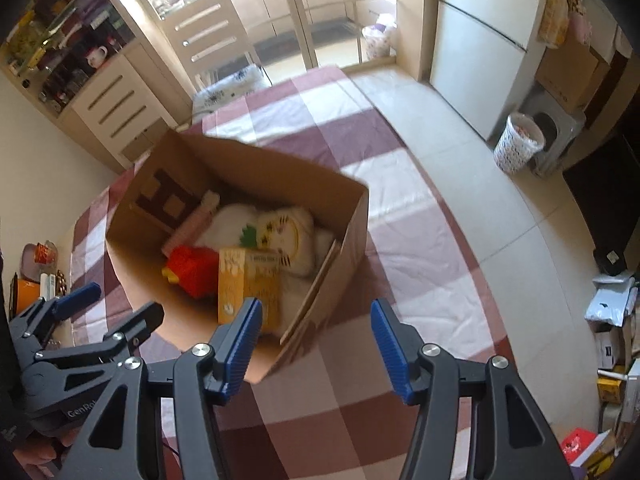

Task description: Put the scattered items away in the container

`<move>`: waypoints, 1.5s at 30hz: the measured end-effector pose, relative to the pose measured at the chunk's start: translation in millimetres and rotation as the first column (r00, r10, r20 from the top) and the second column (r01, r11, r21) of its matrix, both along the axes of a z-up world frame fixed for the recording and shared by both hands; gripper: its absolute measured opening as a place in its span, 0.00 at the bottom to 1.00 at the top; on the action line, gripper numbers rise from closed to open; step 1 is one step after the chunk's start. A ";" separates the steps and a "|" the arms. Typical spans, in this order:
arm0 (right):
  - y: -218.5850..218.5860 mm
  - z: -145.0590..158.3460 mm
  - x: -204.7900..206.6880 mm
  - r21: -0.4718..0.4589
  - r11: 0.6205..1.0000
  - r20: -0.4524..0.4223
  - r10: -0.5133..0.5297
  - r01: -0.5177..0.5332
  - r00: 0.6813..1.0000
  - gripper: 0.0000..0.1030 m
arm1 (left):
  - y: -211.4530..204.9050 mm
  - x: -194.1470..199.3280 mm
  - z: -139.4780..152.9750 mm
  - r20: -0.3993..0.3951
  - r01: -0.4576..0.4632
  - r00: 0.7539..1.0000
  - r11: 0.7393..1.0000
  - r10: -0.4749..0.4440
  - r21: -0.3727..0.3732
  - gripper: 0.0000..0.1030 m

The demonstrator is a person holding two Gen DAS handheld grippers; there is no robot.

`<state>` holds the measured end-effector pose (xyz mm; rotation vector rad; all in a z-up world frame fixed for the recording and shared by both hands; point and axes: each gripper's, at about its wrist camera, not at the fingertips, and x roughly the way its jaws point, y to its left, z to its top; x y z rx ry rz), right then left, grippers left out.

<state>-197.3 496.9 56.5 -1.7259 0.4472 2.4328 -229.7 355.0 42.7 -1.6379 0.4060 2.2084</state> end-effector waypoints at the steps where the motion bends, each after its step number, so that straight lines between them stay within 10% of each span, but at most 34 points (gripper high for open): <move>1: -2.3 -2.1 1.3 -0.001 1.000 0.008 0.007 -0.007 1.000 0.56 | 0.0 0.6 -1.4 0.005 -0.004 1.000 1.000 0.004 -0.005 0.89; 45: -27.1 7.0 -9.9 0.096 0.994 -0.019 0.060 -0.058 0.998 0.56 | 2.3 -11.6 -4.3 0.012 -0.016 1.000 1.000 0.016 -0.009 0.89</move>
